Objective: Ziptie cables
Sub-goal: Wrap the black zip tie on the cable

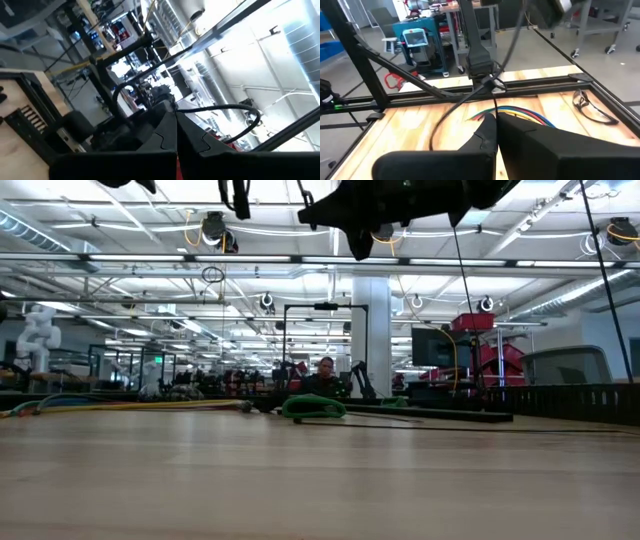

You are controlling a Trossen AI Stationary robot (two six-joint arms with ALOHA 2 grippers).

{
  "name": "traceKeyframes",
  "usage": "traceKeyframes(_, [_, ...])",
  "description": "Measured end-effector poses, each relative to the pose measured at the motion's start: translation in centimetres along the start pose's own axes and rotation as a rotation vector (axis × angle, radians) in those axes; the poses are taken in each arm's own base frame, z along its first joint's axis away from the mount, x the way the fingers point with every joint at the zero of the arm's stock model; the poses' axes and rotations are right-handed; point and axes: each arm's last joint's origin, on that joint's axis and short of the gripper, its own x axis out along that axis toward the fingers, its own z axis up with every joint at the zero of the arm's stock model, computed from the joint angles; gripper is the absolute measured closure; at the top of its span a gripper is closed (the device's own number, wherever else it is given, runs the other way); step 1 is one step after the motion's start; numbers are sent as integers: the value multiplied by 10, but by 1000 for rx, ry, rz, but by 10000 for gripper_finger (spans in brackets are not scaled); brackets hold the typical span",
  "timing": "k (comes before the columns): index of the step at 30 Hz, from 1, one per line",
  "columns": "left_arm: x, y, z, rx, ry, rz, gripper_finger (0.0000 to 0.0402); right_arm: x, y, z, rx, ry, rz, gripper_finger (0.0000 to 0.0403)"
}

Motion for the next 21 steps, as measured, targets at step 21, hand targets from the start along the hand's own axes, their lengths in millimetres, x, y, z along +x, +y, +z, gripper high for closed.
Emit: traceKeyframes(21, [-5,-3,7,29,-32,-6,402,0,0,-4,30,45,-6,403])
